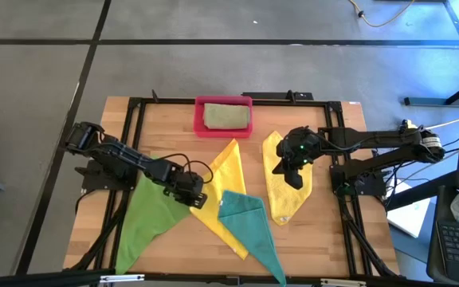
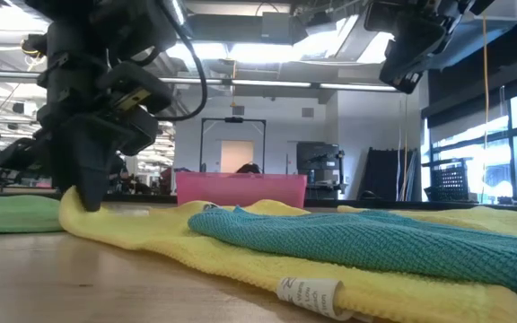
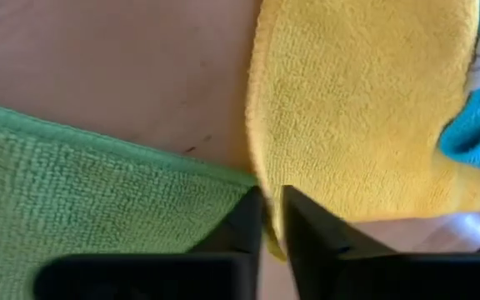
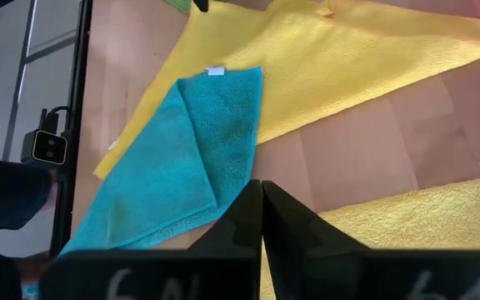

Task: Fold microfiber towels
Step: Fold the left yellow microfiber cloth

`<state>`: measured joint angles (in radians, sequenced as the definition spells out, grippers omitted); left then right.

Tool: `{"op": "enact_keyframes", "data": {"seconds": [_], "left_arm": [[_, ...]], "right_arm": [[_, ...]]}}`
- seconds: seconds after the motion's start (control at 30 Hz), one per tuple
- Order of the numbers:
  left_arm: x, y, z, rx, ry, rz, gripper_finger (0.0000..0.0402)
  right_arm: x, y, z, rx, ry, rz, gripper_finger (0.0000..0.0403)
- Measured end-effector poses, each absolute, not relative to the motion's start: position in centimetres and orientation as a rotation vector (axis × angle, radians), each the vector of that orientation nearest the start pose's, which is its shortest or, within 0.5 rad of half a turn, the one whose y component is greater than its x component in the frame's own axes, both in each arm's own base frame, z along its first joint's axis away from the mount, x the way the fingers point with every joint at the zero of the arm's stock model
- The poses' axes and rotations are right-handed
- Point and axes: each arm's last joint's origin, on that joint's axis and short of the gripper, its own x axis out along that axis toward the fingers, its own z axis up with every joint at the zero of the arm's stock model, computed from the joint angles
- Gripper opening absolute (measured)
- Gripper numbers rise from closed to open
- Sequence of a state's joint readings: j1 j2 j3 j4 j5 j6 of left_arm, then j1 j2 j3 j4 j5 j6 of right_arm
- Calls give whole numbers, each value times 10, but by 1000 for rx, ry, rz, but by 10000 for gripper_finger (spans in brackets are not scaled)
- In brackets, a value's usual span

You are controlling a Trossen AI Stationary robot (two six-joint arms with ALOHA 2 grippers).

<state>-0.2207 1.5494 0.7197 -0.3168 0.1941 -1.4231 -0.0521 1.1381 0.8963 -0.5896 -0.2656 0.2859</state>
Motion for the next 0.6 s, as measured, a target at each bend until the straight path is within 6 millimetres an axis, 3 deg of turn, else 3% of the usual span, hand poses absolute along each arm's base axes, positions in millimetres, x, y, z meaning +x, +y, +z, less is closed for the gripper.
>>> {"op": "enact_keyframes", "data": {"seconds": [0.27,0.43,0.6], "left_arm": [[261,-61,155,-1228,1200,414,1],[271,-55,185,-1159,1119,412,0],[282,-38,228,-1046,1056,388,0]], "right_arm": [[229,-4,274,401,815,105,18],[237,-4,284,317,687,159,19],[249,-9,303,248,533,116,38]]}}
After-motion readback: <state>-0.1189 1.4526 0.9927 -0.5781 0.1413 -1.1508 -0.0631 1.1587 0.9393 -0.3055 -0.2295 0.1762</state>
